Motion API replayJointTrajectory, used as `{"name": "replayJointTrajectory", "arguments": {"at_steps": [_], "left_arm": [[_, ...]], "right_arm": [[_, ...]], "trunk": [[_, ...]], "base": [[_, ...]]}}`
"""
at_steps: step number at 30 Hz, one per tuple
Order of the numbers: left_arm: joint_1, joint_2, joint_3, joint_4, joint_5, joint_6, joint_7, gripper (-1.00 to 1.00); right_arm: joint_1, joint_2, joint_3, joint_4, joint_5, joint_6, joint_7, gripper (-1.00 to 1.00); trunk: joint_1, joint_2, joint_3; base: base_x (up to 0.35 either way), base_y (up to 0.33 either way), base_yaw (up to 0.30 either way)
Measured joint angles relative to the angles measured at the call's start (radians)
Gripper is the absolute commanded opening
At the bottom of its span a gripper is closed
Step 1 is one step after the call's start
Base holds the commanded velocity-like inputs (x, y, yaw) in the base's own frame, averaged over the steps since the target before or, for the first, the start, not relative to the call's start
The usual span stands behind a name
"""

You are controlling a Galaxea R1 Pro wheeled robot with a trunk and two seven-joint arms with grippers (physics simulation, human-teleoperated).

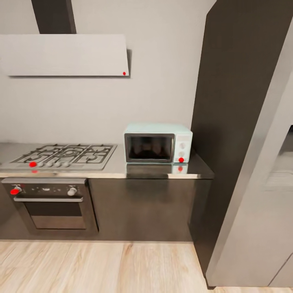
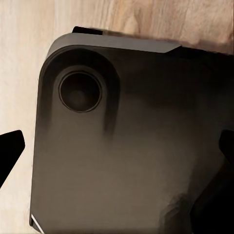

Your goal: In the kitchen, take the popcorn bag from the countertop, put it into the microwave, and heat it until the popcorn is cooked so the cooked popcorn ends up inside the bag.

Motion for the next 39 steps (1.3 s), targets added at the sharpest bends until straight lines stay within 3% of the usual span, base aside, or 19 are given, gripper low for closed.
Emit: {"name": "replayJointTrajectory", "arguments": {"at_steps": [11, 20, 34, 39], "left_arm": [[0.0, 0.0, 0.001, 0.0, 0.001, 0.0, 0.001, 1.0], [0.0, 0.002, 0.0, 0.0, 0.043, 0.0, 0.0, 1.0], [0.0, 0.0, 0.0, 0.0, 0.045, -0.002, -0.001, 1.0], [0.0, 0.0, -0.001, 0.001, 0.042, -0.002, -0.001, 1.0]], "right_arm": [[0.0, 0.0, 0.0, 0.0, 0.0, -0.001, 0.0, 1.0], [0.0, 0.0, -0.001, 0.0, 0.0, -0.001, 0.0, 1.0], [0.0, -0.001, -0.001, 0.0, 0.0, -0.001, 0.0, 1.0], [0.0, -0.001, 0.0, 0.0, 0.0, -0.001, 0.0, 1.0]], "trunk": [[0.0, 0.0, 0.0], [0.001, 0.0, 0.0], [0.001, 0.0, 0.0], [0.0, 0.0, 0.0]], "base": [[0.28, -0.142, 0.007], [0.02, -0.011, 0.151], [0.002, 0.0, 0.018], [0.236, 0.0, 0.0]]}}
